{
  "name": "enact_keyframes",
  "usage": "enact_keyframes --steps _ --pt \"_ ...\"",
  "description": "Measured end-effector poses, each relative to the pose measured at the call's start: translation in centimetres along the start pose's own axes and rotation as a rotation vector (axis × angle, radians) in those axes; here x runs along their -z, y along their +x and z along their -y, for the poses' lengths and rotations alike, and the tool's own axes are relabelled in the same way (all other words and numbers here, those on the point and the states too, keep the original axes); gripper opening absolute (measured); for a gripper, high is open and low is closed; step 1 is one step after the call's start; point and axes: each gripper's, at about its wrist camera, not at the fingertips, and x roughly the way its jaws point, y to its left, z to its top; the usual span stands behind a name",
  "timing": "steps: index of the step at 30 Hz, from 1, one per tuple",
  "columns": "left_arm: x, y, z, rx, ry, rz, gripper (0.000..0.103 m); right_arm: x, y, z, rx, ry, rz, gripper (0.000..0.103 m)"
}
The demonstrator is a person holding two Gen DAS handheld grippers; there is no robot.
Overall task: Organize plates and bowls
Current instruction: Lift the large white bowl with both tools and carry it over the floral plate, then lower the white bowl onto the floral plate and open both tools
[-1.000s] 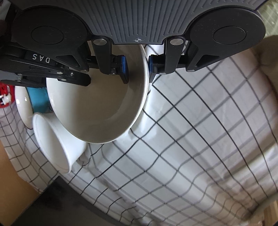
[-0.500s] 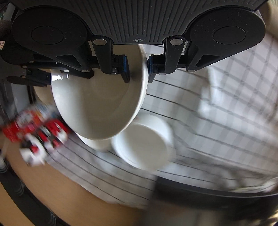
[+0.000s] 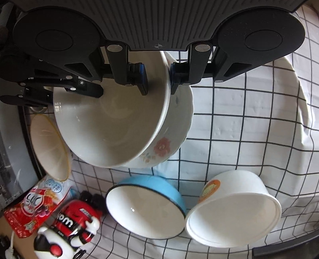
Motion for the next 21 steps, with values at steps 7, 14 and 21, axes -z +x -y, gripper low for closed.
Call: enact_keyframes --steps 7,14,21 --pt "0.0 0.8 -0.4 -0.029 0.018 0.011 0.022 -0.5 0.9 -0.2 0.013 -0.02 -0.015 0.039" --pt "-0.3 1.2 -0.5 -0.035 0.025 0.041 0.022 -1.1 1.2 -0.1 0.014 -0.027 -0.009 0.038" --pt "-0.8 1.5 -0.7 -0.025 0.028 0.027 0.022 -1.3 1.3 0.1 0.012 -0.024 -0.004 0.038"
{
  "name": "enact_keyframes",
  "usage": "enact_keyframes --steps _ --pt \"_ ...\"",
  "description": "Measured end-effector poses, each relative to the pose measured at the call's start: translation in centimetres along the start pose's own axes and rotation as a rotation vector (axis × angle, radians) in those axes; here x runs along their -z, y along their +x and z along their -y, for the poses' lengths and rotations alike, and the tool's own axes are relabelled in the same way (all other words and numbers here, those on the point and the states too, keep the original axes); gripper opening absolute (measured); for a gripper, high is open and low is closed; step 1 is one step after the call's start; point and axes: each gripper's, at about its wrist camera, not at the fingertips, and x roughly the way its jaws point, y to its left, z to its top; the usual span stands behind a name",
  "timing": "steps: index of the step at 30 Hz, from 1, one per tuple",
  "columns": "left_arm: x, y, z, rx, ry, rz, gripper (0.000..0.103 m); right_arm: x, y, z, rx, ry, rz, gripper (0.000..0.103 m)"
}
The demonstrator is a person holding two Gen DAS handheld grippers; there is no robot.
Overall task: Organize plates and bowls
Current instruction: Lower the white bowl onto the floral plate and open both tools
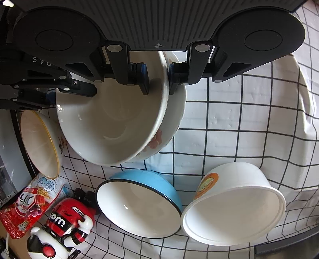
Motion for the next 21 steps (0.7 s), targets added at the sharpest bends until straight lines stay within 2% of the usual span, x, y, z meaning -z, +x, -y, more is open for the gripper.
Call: enact_keyframes --steps 7,12,21 --pt "0.0 0.0 0.2 -0.003 0.045 -0.011 0.022 0.0 0.0 0.1 -0.004 0.014 0.002 0.038" --pt "-0.4 -1.1 0.0 -0.025 0.08 0.037 0.022 0.1 -0.3 -0.2 0.018 0.009 0.014 0.038" --pt "-1.2 -3.3 -0.4 0.01 0.083 0.103 0.022 0.7 -1.7 -0.5 0.063 0.03 0.056 0.037"
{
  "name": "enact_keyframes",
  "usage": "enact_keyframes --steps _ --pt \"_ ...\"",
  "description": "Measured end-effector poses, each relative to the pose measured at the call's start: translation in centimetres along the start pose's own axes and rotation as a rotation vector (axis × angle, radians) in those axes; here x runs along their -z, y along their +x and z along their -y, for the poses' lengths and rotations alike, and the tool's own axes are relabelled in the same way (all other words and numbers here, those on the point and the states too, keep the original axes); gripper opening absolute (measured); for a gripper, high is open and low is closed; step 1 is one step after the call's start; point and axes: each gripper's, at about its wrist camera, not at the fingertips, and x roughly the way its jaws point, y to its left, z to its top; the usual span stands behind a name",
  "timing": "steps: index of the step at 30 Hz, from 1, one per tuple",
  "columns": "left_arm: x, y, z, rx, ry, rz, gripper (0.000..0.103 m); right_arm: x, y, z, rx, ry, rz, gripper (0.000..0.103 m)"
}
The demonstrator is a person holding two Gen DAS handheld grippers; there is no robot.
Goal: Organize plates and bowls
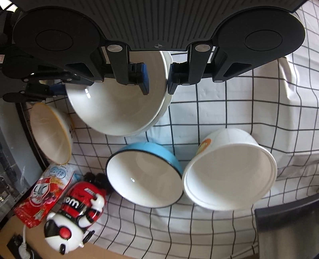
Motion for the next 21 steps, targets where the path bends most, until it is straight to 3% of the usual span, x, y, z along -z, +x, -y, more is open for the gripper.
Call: enact_keyframes --steps 4,9,12,16,19,21 --pt "0.2 -1.1 0.8 -0.001 0.029 0.06 0.022 0.6 -2.1 0.6 0.04 0.046 0.071 0.038" --pt "1.1 -2.7 2.3 0.054 0.124 0.24 0.024 2.5 -6.8 2.5 0.08 0.171 0.213 0.039" --pt "1.5 -3.2 1.3 0.004 0.053 0.319 0.023 4.8 -10.3 3.9 0.164 0.261 0.308 0.047" --pt "2.4 -2.4 -1.5 0.054 -0.108 0.296 0.023 9.2 -14.0 5.4 0.341 0.365 0.375 0.053" --pt "3.7 -1.2 -1.9 0.071 -0.134 0.257 0.023 12.1 -15.3 6.5 0.432 0.418 0.365 0.054" --pt "4.3 -0.4 -1.3 0.072 -0.123 0.239 0.024 13.8 -15.6 7.2 0.448 0.426 0.355 0.054"
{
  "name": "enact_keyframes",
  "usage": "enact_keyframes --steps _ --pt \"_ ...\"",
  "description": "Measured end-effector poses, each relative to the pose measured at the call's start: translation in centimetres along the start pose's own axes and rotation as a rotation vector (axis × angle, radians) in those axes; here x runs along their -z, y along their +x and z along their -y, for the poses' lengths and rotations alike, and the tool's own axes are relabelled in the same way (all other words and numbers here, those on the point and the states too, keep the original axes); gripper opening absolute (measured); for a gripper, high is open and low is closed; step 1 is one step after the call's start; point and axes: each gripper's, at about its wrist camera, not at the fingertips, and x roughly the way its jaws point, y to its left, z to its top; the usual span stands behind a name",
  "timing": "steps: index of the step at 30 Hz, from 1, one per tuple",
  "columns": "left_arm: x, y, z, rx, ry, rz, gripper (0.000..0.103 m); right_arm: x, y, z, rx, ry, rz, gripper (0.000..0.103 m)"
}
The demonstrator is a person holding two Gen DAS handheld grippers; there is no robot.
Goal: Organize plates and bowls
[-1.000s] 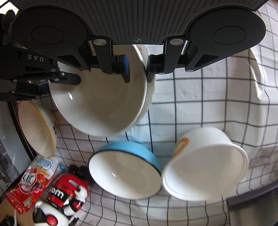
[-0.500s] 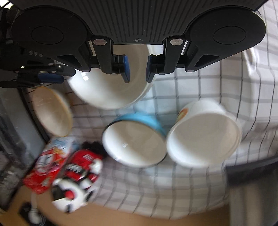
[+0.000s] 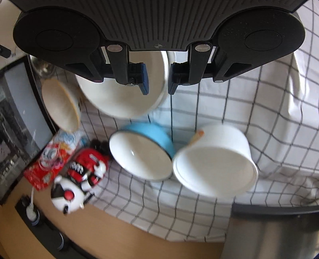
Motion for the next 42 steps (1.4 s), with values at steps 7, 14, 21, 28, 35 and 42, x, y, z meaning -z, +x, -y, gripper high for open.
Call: enact_keyframes --steps 7,14,21,28,35,42 --pt "1.9 0.0 1.2 -0.072 -0.002 0.035 0.026 2.4 2.1 2.6 -0.071 -0.045 0.041 0.054" --pt "3.6 -2.9 7.7 -0.108 0.02 0.122 0.026 2.5 3.5 4.6 -0.149 -0.219 0.075 0.054" --pt "8.5 0.1 16.8 0.025 0.067 -0.009 0.026 1.5 6.2 7.6 -0.225 -0.239 0.018 0.054" --pt "10.7 3.6 20.0 0.009 0.025 -0.088 0.026 0.9 8.6 9.0 -0.307 -0.24 0.0 0.054" --pt "12.3 6.3 20.3 -0.039 -0.033 -0.163 0.026 0.7 9.9 8.2 -0.388 -0.24 0.0 0.054" --pt "13.5 8.0 21.3 -0.007 -0.04 -0.191 0.027 -0.2 13.6 7.3 -0.431 -0.187 -0.08 0.054"
